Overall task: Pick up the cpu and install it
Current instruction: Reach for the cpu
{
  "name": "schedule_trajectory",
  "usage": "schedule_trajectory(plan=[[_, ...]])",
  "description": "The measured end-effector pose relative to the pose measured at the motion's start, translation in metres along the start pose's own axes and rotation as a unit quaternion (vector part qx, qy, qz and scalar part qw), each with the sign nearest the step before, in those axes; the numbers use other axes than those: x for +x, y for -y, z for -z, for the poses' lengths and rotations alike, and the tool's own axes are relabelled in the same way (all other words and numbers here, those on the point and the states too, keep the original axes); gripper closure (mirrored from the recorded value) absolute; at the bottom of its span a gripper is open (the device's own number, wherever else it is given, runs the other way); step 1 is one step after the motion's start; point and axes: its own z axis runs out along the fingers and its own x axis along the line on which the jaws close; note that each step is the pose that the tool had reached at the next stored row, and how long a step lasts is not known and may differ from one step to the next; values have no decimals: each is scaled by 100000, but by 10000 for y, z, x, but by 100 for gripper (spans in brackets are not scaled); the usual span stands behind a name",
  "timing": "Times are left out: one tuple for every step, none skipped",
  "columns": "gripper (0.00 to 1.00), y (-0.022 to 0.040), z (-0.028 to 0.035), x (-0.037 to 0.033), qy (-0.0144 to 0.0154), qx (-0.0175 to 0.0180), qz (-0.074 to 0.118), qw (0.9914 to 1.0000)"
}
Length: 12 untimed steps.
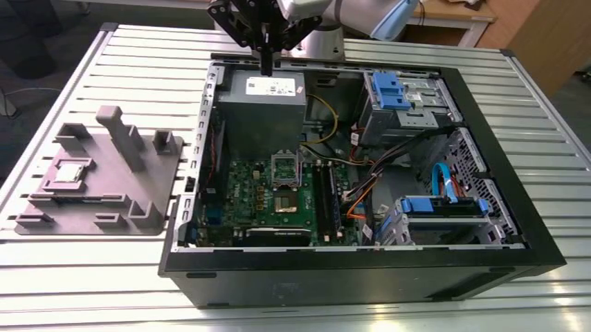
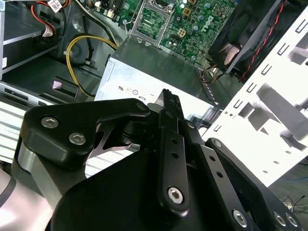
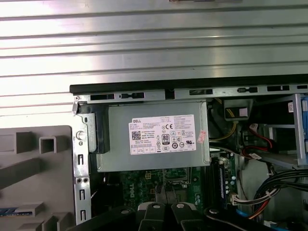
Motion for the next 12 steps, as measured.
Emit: schedule_trajectory(plan=[[89,0,0,4,-1,-1,1,100000],[89,1,0,8,0,0,-1,100000],[89,1,0,13,0,-1,-2,100000],[89,1,1,17,0,0,-2,100000],[89,1,1,20,-2,3,-1,100000],[89,2,1,24,0,1,0,100000],[89,2,1,27,1,-1,0,100000],[89,2,1,30,3,0,0,100000],[89,2,1,33,0,0,2,100000],[89,3,1,35,-1,3,0,100000],[89,3,1,38,2,0,1,100000],[89,3,1,41,-2,3,-4,100000]])
